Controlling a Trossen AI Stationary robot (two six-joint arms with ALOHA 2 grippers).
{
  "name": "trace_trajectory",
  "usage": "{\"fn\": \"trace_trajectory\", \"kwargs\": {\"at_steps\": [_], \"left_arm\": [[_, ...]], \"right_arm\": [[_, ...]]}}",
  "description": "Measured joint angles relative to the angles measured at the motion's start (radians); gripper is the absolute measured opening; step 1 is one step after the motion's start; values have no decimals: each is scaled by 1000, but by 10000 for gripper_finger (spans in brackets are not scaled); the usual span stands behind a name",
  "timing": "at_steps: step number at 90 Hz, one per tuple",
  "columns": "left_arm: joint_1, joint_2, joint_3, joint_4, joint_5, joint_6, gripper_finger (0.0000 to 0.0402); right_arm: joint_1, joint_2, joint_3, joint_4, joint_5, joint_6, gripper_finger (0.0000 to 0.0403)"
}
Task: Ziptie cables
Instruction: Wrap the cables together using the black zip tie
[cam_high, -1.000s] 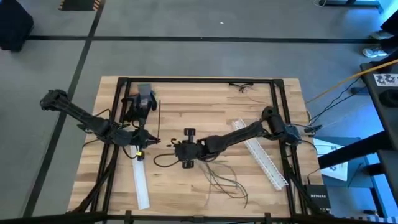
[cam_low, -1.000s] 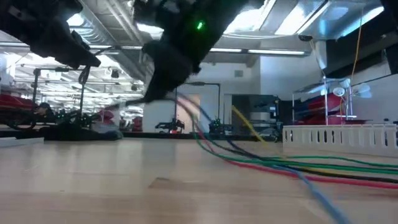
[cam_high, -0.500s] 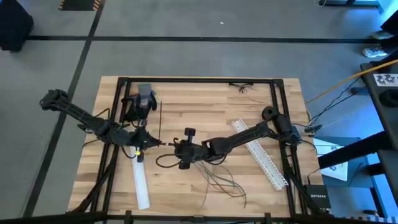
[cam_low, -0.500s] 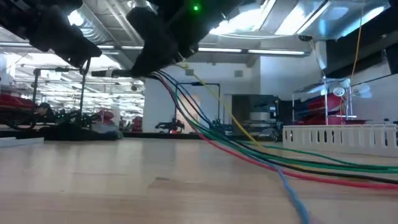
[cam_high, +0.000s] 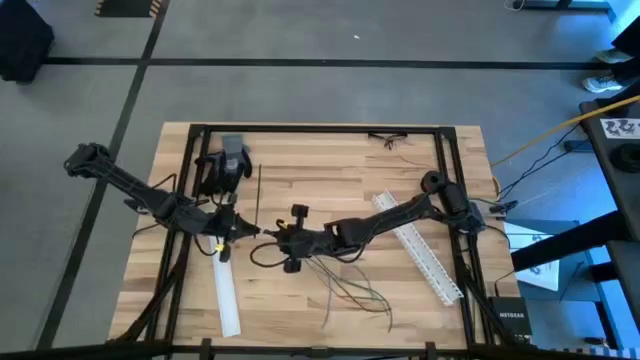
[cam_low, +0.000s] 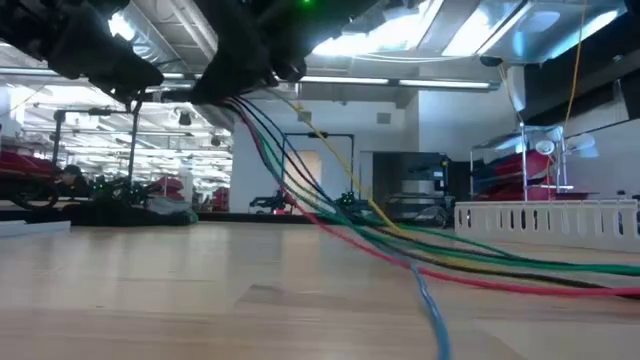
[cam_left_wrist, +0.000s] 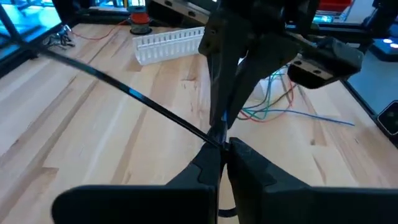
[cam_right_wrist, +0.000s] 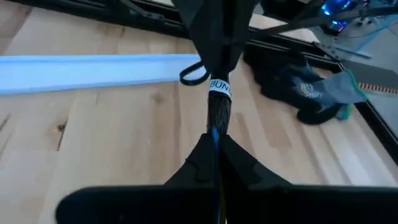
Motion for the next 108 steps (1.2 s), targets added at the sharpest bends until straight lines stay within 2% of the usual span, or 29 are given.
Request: {"fn": "trace_trajectory", "kwargs": {"at_steps": [10,39,57,79,90,108], "left_arm": [[0,0,0,0,-2,1,14],[0,0,0,-59,-25,2,14],[0,0,0,-33,-34,11,14],[0,0,0,10,1,22,14],[0,0,0,68,50,42,14],[0,17,0,118,56,59,14]], "right_arm": [[2,0,0,-44,18,23,0],[2,-2,0,-41,2,32,0],[1,-2,0,-18,0,30,0],[-9,0,0,80,-76,-3,0],[-20,13,0,123,-75,-26,0],[-28,25,1,217,-106,-33,0]]}}
